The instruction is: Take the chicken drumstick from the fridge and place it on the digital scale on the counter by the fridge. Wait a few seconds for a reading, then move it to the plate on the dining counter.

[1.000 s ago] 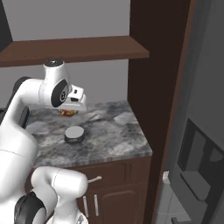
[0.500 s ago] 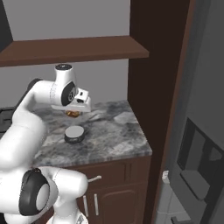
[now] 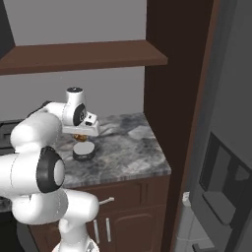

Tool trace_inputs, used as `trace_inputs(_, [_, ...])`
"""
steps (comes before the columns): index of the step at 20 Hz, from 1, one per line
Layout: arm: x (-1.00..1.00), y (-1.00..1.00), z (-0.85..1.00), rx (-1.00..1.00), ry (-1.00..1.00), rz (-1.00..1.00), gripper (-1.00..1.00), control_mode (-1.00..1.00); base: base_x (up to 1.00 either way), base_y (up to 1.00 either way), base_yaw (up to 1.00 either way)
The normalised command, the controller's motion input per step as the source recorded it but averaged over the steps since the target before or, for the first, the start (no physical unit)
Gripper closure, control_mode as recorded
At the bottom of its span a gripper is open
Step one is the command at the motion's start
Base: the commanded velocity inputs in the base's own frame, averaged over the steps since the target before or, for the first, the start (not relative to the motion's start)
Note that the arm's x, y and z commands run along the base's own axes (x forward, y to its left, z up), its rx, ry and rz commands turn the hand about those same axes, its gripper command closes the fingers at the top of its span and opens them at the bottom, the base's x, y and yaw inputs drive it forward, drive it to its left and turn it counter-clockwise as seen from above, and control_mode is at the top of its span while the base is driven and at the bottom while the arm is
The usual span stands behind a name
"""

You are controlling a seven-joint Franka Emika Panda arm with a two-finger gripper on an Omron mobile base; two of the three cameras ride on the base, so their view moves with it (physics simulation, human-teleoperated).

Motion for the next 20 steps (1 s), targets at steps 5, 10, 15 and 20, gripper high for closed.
trace_inputs(5, [0.68, 0.24, -0.60, 0.00, 0.11, 0.00, 1.00, -1.00, 0.00, 0.00, 0.00])
trace_inputs(10, [0.48, 0.07, -0.46, 0.00, 0.07, 0.00, 1.00, -1.00, 0.00, 0.00, 0.00])
trace_inputs(15, [0.13, 0.06, -0.55, 0.00, 0.05, 0.00, 1.00, -1.00, 0.00, 0.00, 0.00])
trace_inputs(20, [0.01, 0.11, -0.47, 0.00, 0.00, 0.00, 1.00, -1.00, 0.00, 0.00, 0.00])
